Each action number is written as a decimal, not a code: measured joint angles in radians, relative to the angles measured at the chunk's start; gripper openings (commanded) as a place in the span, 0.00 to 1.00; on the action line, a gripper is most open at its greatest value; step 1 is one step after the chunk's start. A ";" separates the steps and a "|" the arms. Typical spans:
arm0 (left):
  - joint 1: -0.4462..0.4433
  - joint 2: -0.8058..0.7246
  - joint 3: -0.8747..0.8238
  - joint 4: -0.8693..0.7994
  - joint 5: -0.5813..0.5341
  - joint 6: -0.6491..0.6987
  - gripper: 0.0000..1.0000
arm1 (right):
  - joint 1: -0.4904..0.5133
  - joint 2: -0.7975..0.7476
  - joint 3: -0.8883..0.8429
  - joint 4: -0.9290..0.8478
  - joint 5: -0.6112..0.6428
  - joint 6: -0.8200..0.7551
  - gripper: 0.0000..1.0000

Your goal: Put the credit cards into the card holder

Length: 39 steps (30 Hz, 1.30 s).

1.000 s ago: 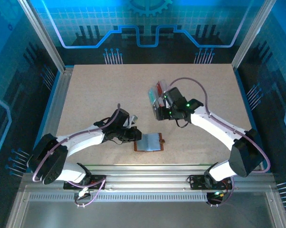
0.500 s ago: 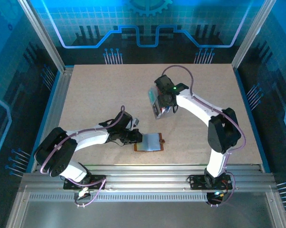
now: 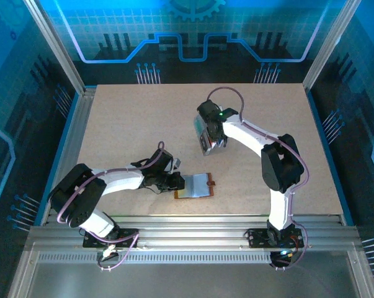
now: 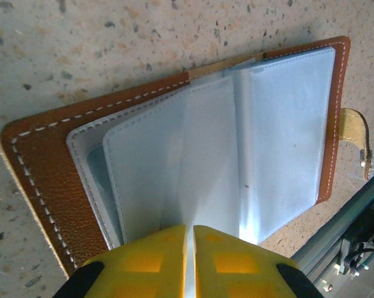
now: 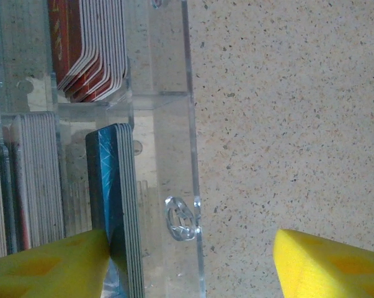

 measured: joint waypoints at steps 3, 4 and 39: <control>0.000 0.002 -0.005 0.006 0.000 0.000 0.13 | 0.003 0.000 0.000 0.000 0.005 -0.004 0.61; 0.000 0.002 -0.006 0.009 0.000 0.000 0.12 | 0.003 0.000 0.000 0.000 0.007 -0.004 0.59; 0.000 0.008 -0.019 0.028 0.000 0.000 0.12 | 0.016 -0.014 0.065 -0.046 0.018 -0.084 0.12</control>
